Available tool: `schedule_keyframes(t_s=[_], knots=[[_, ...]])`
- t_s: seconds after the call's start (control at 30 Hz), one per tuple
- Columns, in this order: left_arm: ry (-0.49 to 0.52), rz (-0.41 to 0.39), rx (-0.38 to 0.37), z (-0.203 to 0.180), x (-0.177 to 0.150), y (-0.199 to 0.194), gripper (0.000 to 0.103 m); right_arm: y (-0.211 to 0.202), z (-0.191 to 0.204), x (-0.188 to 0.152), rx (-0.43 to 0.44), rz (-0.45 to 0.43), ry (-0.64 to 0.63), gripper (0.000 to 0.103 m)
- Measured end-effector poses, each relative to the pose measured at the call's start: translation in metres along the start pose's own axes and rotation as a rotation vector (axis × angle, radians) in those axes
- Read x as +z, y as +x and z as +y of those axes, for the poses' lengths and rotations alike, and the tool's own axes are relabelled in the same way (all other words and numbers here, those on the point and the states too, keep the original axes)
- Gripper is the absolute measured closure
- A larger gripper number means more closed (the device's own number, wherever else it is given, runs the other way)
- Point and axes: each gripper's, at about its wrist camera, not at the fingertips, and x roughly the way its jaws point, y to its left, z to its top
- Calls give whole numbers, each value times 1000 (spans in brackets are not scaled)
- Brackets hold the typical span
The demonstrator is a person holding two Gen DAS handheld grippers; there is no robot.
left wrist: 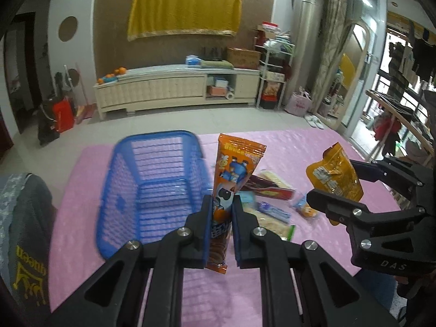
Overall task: Organize snacks
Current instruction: 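Carry both snacks over the blue basket and open both tools to drop them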
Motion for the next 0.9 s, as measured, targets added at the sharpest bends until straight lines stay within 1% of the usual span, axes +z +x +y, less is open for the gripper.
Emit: schedule_keyframes(t_s=[0.13, 0.27, 0.37, 0.53, 0.57, 0.6, 0.63, 0.7, 0.9], knots=[[-13, -7, 40, 25, -1, -8, 91, 7, 23, 12, 34, -14, -23, 37], [-36, -8, 63, 49, -2, -14, 91, 18, 43, 20, 63, -14, -50, 38], [-46, 5, 67, 62, -3, -11, 91, 29, 56, 26, 82, -7, -70, 40], [-64, 43, 57, 83, -6, 3, 91, 46, 65, 30, 113, -2, -75, 43], [-67, 48, 55, 85, -5, 7, 91, 52, 67, 30, 123, 11, -76, 46], [-71, 55, 53, 88, -6, 11, 91, 58, 68, 31, 132, 23, -75, 51], [-74, 60, 51, 91, -7, 15, 91, 63, 70, 31, 140, 34, -74, 52], [-81, 75, 47, 96, -9, 23, 91, 77, 69, 30, 154, 66, -70, 52], [-107, 127, 28, 102, -20, 44, 91, 101, 76, 24, 150, 121, -93, 52]])
